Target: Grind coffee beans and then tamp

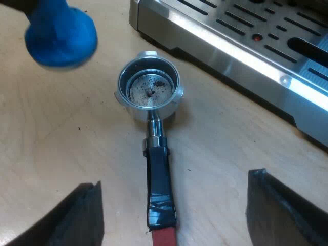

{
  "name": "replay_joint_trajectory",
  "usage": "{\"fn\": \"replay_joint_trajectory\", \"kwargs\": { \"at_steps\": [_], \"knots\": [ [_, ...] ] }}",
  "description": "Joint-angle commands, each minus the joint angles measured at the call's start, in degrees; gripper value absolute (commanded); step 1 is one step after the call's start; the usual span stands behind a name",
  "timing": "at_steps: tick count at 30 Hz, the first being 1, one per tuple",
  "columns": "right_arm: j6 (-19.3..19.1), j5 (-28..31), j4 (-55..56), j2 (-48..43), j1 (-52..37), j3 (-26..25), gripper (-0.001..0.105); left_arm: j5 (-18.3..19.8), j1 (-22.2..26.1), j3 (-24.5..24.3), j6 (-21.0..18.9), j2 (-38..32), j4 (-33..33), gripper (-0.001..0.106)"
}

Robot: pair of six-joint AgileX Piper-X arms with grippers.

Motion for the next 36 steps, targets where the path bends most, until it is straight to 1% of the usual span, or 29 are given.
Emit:
{"fn": "replay_joint_trajectory", "kwargs": {
  "at_steps": [1,5,14,17,24,28,30,36],
  "knots": [
    [-0.6,0.4,-0.4,-0.4,0.1,0.0,0.060,-0.7,-0.5,-0.5,0.3,1.2,-2.9,0.000],
    [-0.6,0.4,-0.4,-0.4,0.1,0.0,0.060,-0.4,-0.5,-0.5,-0.3,2.8,-6.3,0.000],
    [-0.6,0.4,-0.4,-0.4,0.1,0.0,0.060,0.3,-0.5,-0.5,-0.3,7.5,-8.4,0.000],
    [-0.6,0.4,-0.4,-0.4,0.1,0.0,0.060,0.1,-0.5,-0.5,-0.3,8.6,-9.9,0.000],
    [-0.6,0.4,-0.4,-0.4,0.1,0.0,0.060,0.1,-0.5,-0.5,-0.2,10.6,-10.7,0.000],
    [-0.6,0.4,-0.4,-0.4,0.1,0.0,0.060,0.1,-0.5,-0.5,-0.2,11.8,-12.2,0.000],
    [-0.6,0.4,-0.4,-0.4,0.1,0.0,0.060,0.1,-0.5,-0.5,-0.2,13.7,-13.7,0.000],
    [-0.6,0.4,-0.4,-0.4,0.1,0.0,0.060,-1.2,-0.5,-0.5,0.3,16.8,-14.4,0.000]
  ]
}}
